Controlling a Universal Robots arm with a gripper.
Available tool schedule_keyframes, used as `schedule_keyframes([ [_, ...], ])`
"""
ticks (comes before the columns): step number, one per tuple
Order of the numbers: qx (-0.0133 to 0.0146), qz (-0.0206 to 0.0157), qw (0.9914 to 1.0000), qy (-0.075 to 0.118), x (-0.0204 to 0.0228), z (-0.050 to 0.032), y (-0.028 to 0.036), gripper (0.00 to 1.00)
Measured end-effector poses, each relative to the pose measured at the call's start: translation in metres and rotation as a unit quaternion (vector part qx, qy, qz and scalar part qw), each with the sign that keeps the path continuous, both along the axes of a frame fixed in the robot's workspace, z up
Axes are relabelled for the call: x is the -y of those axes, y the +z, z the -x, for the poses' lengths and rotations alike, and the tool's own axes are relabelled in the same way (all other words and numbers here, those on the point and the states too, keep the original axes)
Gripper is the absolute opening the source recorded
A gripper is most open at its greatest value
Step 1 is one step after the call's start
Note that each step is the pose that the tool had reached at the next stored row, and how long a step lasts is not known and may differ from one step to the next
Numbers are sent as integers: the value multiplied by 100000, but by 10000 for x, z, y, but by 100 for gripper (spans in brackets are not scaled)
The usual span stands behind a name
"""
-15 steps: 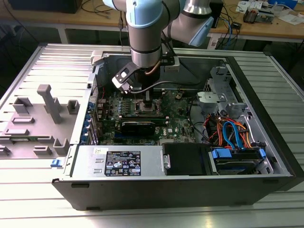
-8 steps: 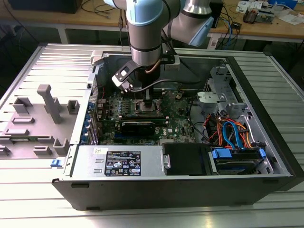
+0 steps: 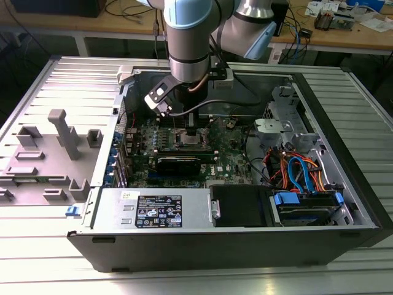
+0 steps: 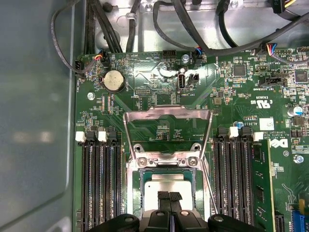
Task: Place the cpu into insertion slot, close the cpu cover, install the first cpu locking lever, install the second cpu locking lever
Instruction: 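Close the cpu cover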
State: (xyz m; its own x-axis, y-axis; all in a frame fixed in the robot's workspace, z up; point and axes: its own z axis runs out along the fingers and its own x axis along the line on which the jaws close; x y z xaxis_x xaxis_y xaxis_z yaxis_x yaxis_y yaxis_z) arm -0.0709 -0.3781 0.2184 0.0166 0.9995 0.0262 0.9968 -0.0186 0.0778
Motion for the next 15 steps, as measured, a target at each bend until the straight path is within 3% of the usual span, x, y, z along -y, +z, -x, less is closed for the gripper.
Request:
schedule_keyframes([
  [9, 1, -3, 100000, 0, -1, -1, 1, 11],
  [15, 0, 1, 100000, -1, 0, -1, 64, 11],
])
